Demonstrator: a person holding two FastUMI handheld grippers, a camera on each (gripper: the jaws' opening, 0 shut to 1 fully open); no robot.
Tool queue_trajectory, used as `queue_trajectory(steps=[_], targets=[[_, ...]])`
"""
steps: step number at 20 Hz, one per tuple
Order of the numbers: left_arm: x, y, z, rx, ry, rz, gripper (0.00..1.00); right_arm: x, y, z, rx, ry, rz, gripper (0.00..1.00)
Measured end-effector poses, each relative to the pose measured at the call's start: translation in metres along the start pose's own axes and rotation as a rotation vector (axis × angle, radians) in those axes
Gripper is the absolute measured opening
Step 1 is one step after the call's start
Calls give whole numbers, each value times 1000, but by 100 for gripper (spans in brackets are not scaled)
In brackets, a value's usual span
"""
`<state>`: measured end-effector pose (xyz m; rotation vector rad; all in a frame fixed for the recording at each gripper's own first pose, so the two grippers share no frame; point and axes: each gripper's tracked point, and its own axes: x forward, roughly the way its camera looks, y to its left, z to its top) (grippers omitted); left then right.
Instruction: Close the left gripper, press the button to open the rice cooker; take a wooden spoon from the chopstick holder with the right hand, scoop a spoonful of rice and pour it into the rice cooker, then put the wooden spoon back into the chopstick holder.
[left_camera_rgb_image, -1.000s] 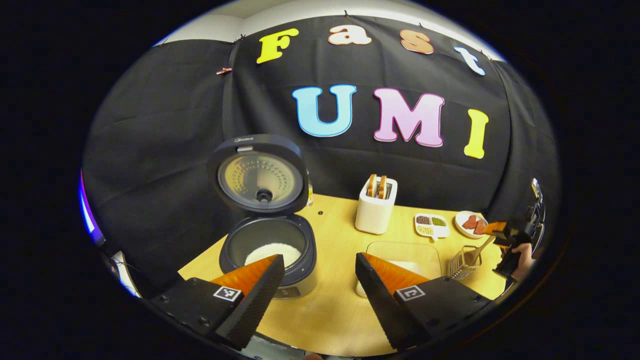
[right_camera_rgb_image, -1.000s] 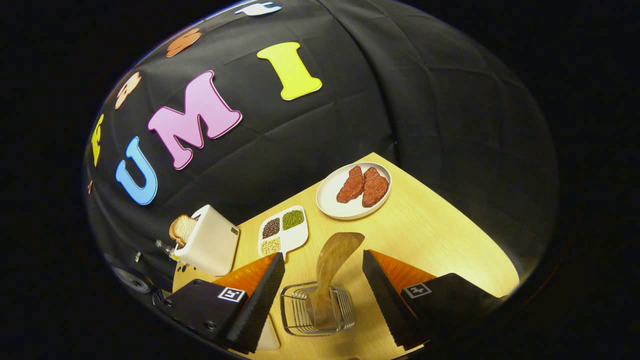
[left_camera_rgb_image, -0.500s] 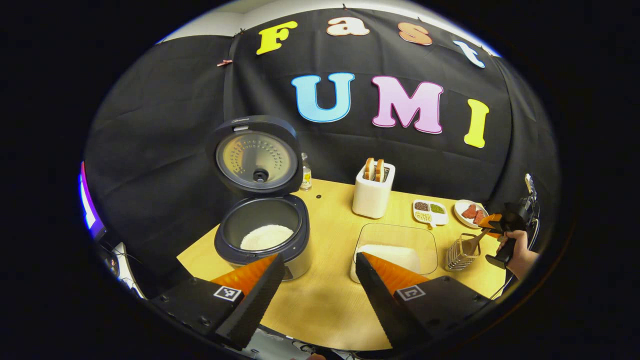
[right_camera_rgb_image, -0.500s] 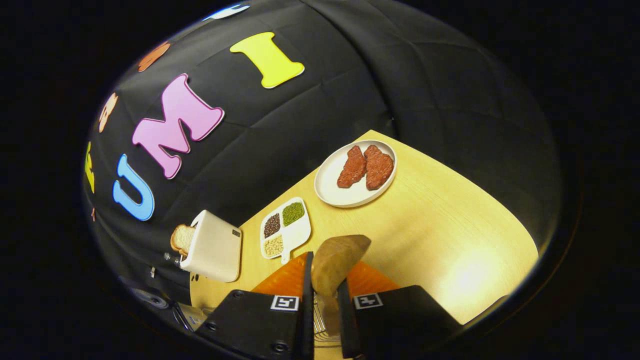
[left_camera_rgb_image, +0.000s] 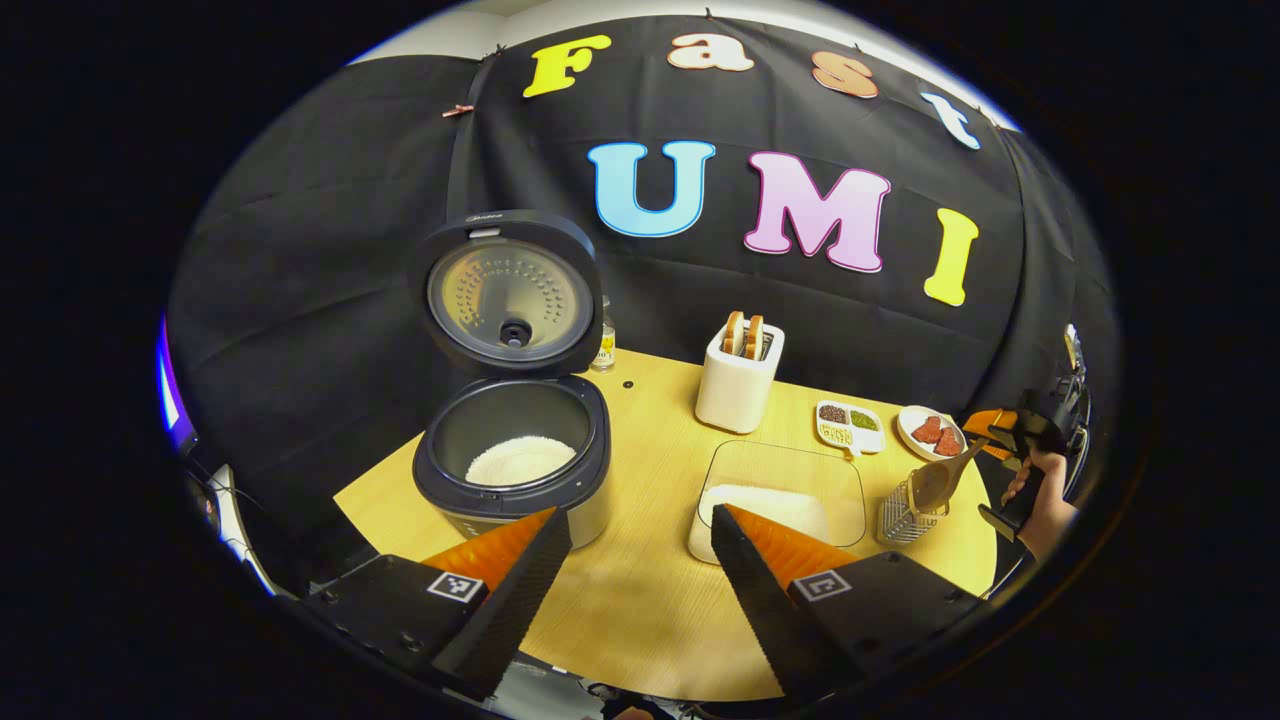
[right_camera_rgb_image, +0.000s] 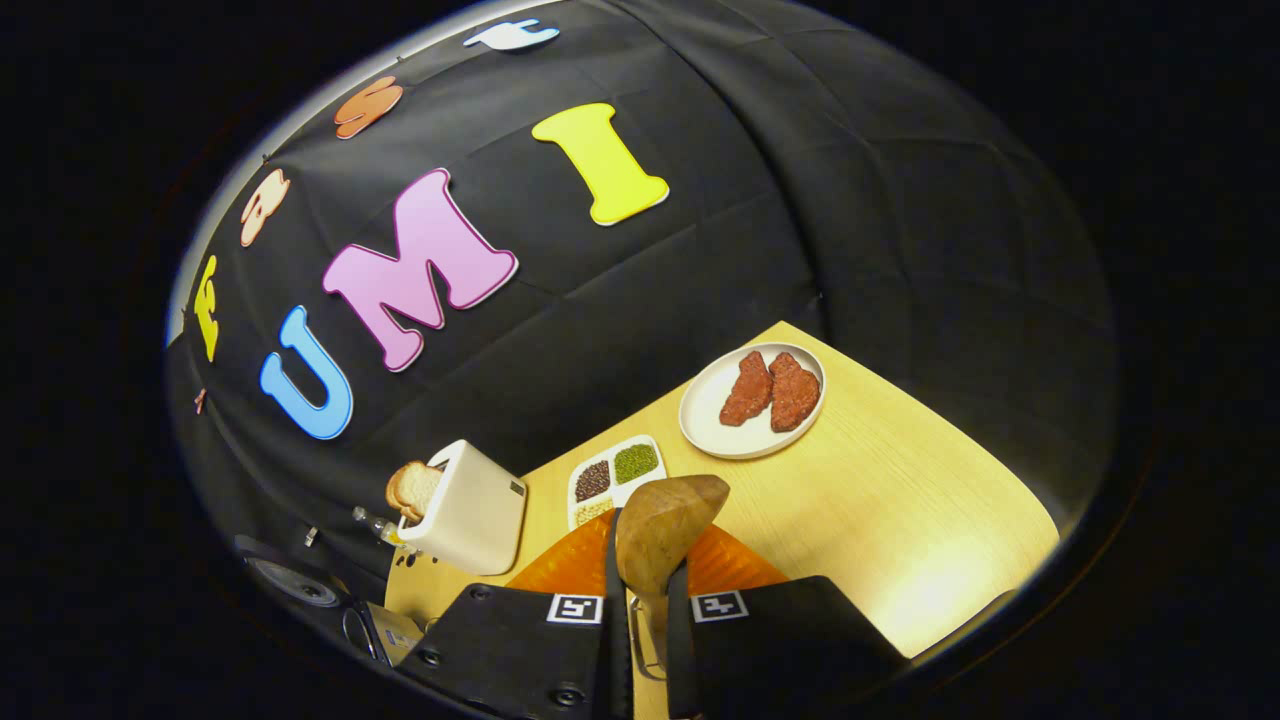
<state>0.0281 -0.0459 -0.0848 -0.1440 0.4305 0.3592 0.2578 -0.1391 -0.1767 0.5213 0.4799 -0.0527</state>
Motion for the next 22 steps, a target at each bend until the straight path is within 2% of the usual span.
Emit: queue_trajectory(steps=[3,10,16,19,22], targets=[[3,12,1,-10,-10,-18,96,-16,22,9,-36,-42,27,18],[13,54,-17,-66,32,-50,96,-43,87,-3,-63,-48,85,17],[28,87,-33,-96,54,-66,96,-47,151,-60,-133,46,176,17],[38,108,-51,-90,89,-46,96,-37,164,-96,-167,104,186,17],[43,122,-69,-107,119,-52,96,-28,162,-131,-269,159,175,18]])
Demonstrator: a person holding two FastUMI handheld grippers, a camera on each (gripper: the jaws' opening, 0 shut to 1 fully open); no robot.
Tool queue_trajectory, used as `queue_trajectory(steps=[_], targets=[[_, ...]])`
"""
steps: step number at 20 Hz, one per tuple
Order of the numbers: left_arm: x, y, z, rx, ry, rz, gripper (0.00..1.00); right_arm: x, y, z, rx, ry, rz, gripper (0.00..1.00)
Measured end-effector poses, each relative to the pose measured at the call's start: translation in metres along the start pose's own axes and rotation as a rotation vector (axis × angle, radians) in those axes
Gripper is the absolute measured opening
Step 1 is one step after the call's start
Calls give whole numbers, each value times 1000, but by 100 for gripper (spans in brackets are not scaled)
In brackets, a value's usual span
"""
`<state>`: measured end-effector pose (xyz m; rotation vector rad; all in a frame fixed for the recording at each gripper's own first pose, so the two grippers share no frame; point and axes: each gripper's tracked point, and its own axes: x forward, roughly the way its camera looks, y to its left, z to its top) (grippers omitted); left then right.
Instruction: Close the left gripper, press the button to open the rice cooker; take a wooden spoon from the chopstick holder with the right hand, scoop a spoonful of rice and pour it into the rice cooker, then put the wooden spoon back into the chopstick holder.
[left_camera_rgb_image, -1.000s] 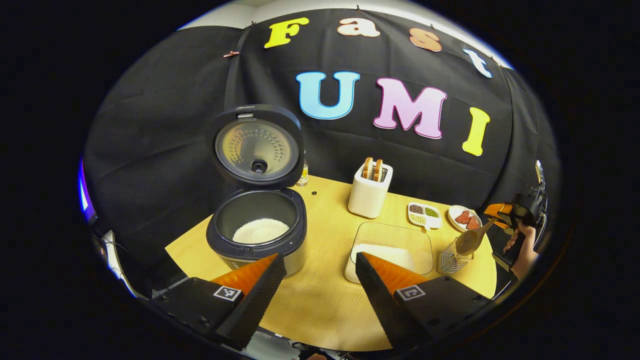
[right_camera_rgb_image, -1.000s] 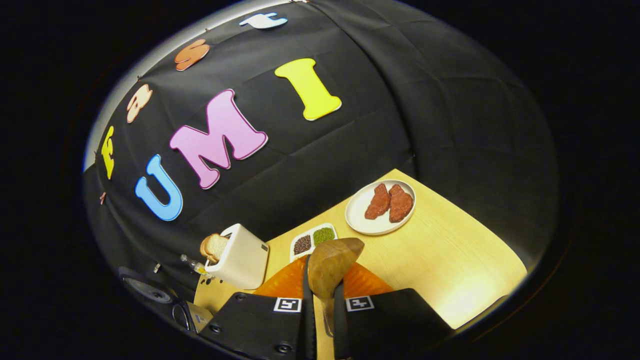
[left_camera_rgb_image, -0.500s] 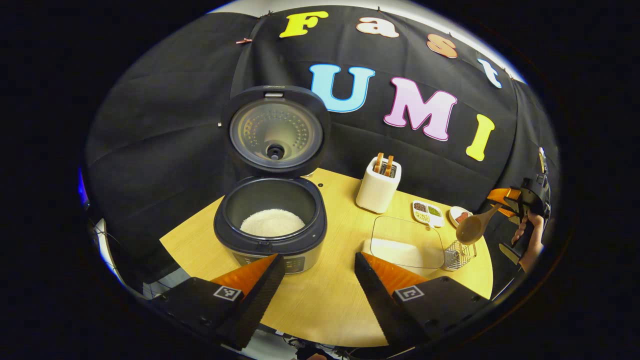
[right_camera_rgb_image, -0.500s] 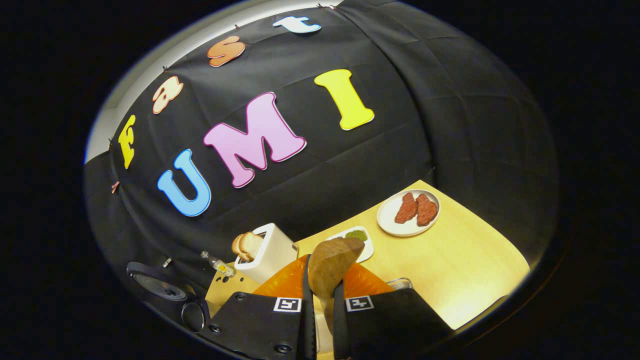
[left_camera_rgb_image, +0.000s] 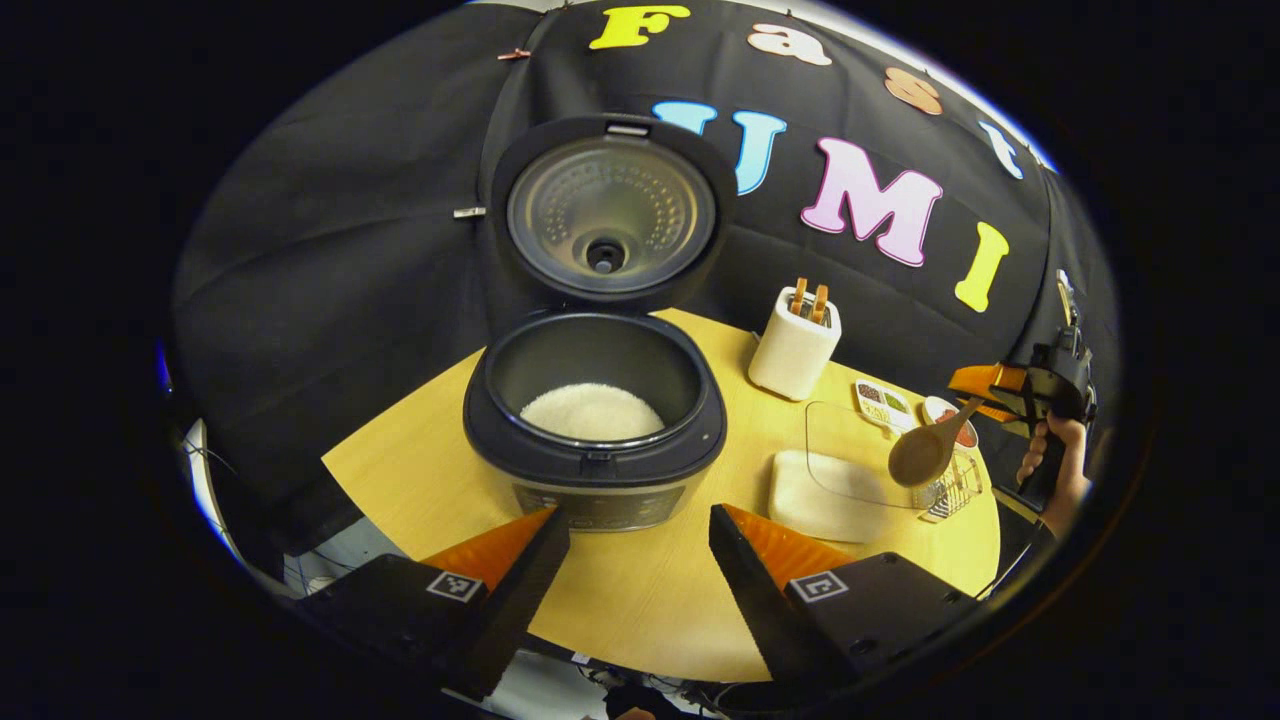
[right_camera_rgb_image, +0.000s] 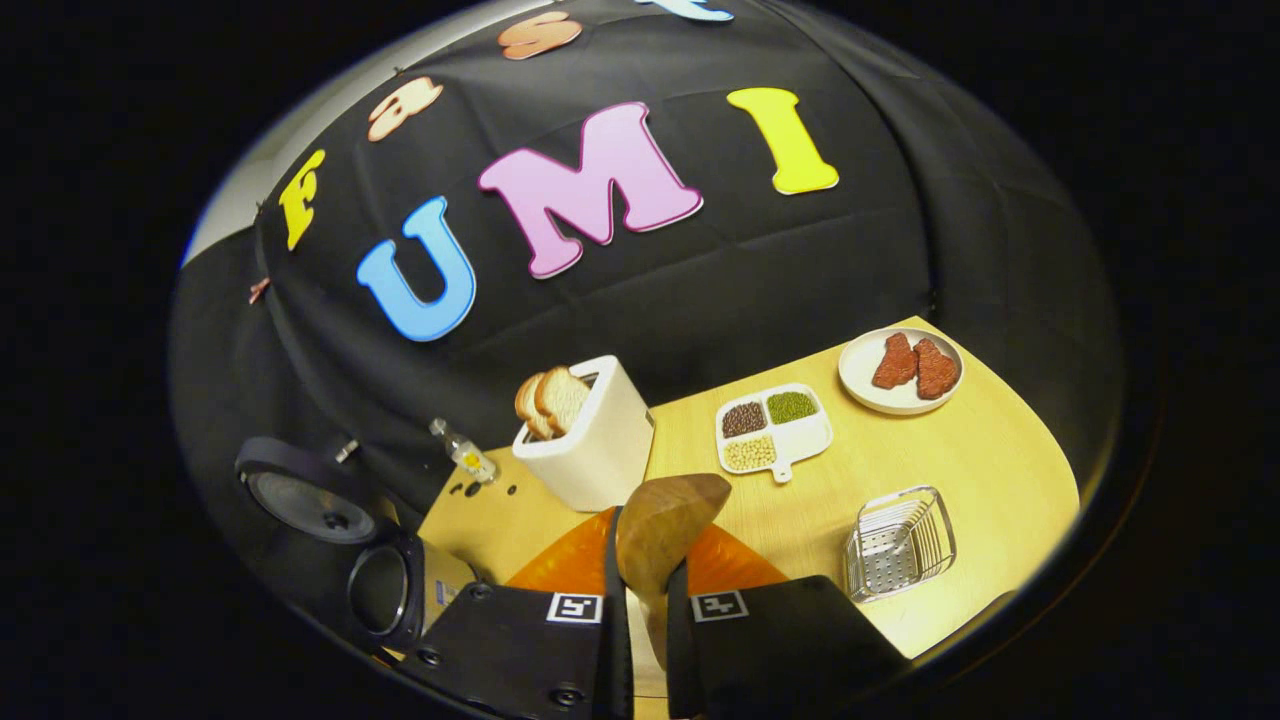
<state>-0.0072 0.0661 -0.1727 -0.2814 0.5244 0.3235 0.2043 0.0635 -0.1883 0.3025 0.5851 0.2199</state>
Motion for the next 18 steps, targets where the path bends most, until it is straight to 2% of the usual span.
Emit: queue_trajectory(steps=[4,5,6,10,14,15,16,18], targets=[[12,21,-18,-2,38,13,95,12,1,-34,-164,40,-12,18],[14,24,-23,6,47,12,92,15,3,-40,-193,41,-19,18],[16,25,-26,16,54,7,95,19,2,-47,-218,42,-37,18],[19,24,-24,39,55,-20,96,30,18,-63,-264,60,-49,18],[20,23,-24,-19,61,-45,96,37,38,-85,-182,130,-46,18],[20,25,-25,-22,61,-45,96,39,43,-88,-147,144,-45,14],[20,28,-24,-17,61,-42,95,41,48,-89,-113,150,-47,18],[19,35,-23,-5,55,-40,96,47,56,-93,-61,167,-62,18]])
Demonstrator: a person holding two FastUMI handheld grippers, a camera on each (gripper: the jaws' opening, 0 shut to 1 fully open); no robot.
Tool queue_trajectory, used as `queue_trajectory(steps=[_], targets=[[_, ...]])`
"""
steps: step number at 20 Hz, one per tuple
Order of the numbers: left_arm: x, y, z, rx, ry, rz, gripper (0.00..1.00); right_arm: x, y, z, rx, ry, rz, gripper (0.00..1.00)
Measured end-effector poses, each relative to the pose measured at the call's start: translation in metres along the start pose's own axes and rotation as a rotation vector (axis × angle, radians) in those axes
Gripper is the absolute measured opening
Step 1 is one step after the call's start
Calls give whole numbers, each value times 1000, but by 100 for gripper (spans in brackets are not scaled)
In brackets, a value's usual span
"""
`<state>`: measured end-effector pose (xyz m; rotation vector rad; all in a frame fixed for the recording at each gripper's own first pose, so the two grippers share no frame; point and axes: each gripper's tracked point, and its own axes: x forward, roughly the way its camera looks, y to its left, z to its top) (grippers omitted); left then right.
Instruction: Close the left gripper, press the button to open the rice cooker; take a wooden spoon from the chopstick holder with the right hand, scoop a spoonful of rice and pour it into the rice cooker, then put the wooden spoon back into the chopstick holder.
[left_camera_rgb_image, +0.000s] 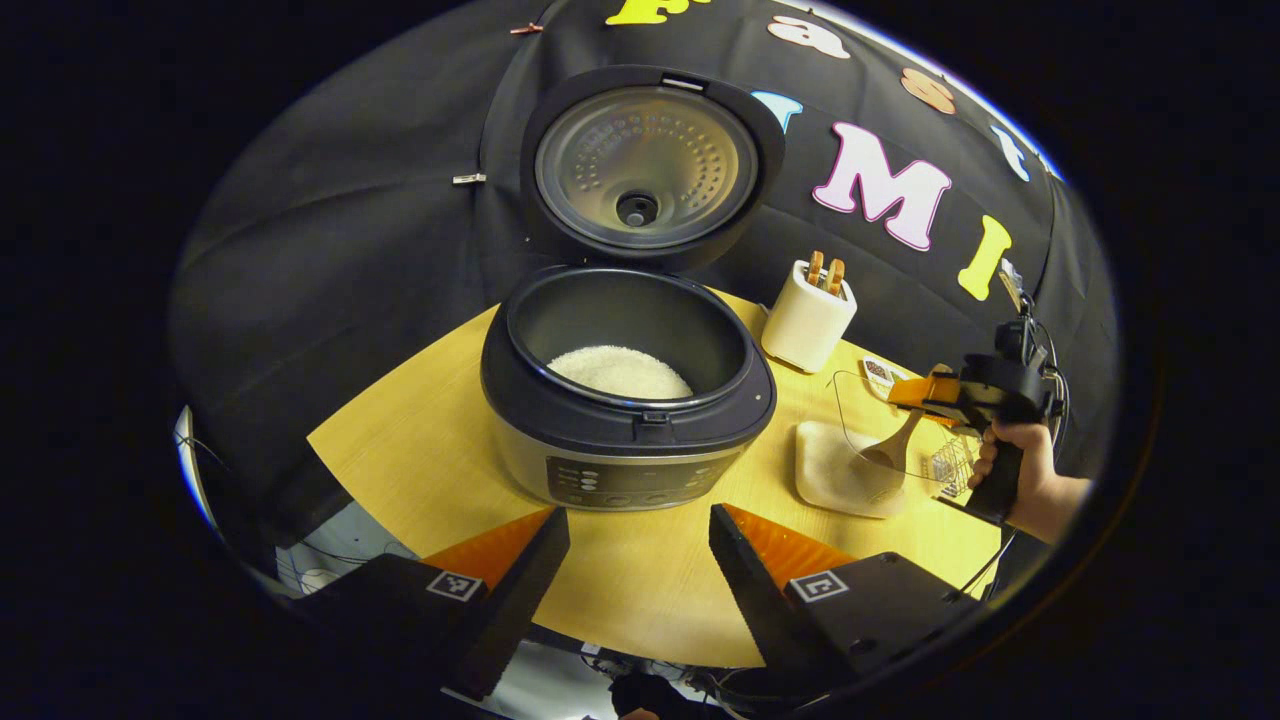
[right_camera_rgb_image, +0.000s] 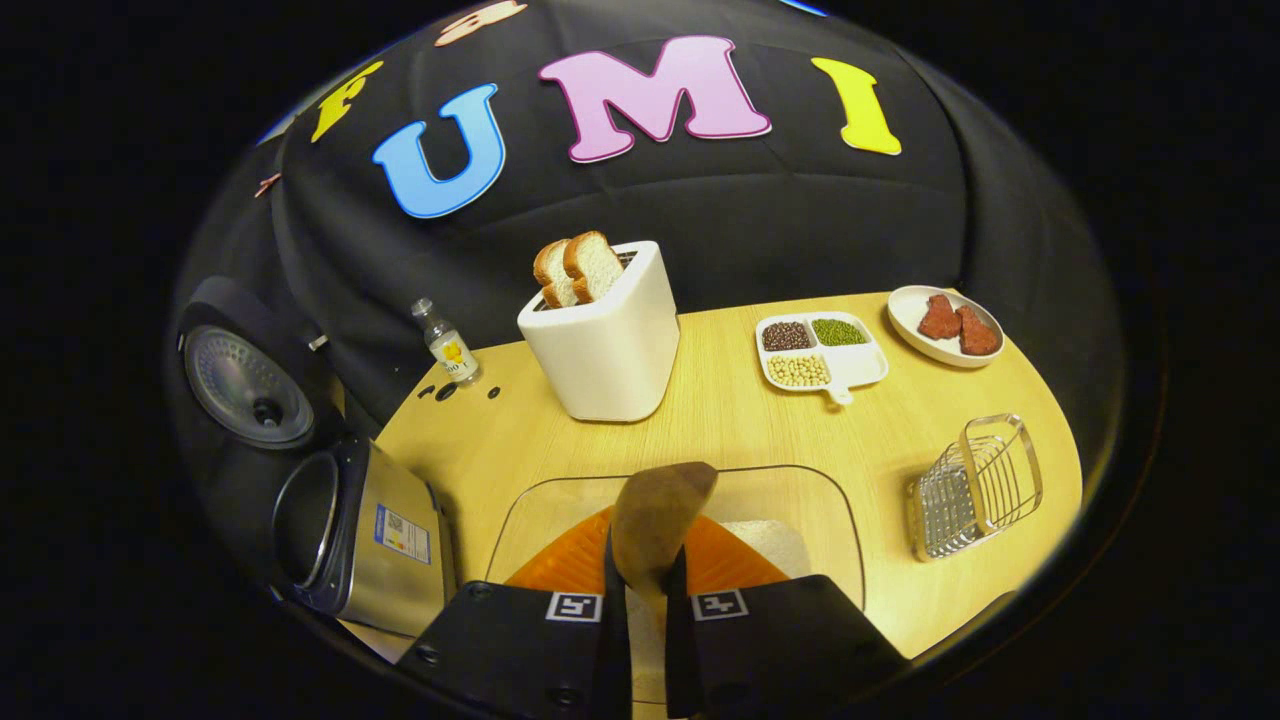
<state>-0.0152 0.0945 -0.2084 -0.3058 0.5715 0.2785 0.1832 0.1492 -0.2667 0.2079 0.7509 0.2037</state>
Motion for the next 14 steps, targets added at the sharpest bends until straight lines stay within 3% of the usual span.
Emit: queue_trajectory(steps=[8,14], targets=[[-7,29,7,-30,-28,31,96,15,20,-4,167,78,2,18],[-13,31,1,-42,-27,30,96,9,29,-2,337,136,94,18]])
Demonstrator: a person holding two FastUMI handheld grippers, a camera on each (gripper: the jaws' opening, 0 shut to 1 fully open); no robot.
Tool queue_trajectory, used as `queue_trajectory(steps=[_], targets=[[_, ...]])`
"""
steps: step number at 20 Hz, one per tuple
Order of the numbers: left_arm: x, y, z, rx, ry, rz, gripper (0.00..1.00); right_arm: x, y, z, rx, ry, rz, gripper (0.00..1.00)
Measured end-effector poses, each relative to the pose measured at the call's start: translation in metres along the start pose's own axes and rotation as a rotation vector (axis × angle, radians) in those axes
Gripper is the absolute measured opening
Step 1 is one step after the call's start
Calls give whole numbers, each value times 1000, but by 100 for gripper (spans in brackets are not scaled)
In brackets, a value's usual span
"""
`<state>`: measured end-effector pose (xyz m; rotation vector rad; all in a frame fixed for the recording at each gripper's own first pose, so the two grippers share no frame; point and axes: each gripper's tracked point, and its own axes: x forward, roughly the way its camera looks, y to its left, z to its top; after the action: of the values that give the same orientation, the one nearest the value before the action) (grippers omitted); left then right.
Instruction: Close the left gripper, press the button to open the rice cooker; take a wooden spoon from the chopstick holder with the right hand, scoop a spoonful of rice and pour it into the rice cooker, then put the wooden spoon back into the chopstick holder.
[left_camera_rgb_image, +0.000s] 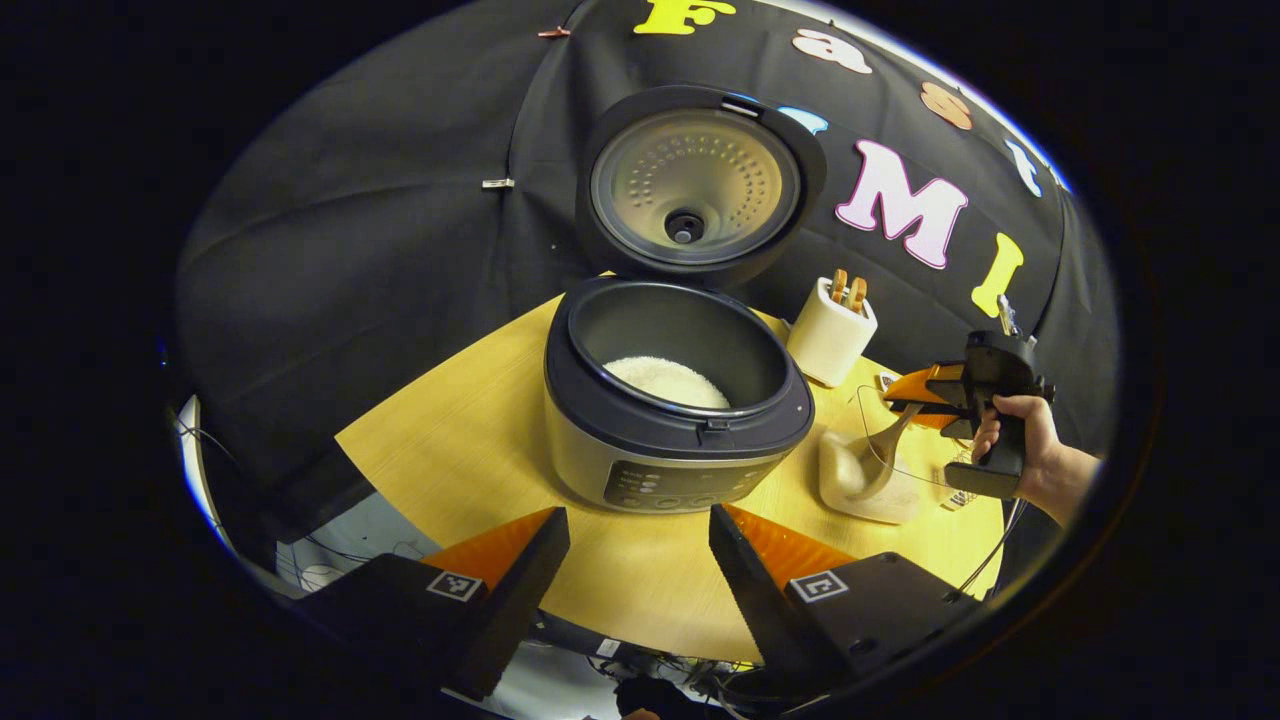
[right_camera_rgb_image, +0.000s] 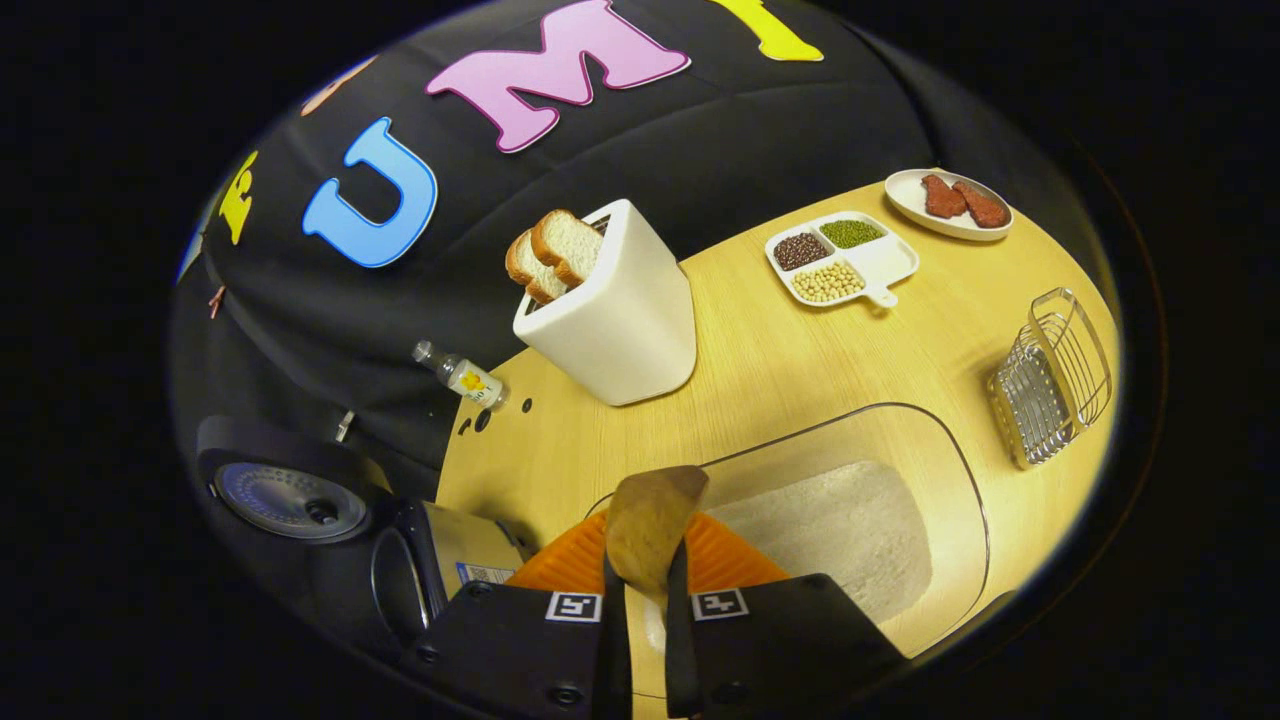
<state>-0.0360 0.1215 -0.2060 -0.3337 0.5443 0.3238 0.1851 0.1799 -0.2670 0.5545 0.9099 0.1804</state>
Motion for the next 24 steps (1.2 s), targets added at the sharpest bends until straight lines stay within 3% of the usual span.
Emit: queue_trajectory(steps=[14,20,24], targets=[[-4,-16,24,106,-38,-72,96,-68,-48,69,414,-191,22,17],[-10,-19,33,106,-77,-106,96,-79,-29,91,552,-221,84,17],[-10,-15,36,66,-85,-113,96,-84,13,100,572,-216,157,17]])
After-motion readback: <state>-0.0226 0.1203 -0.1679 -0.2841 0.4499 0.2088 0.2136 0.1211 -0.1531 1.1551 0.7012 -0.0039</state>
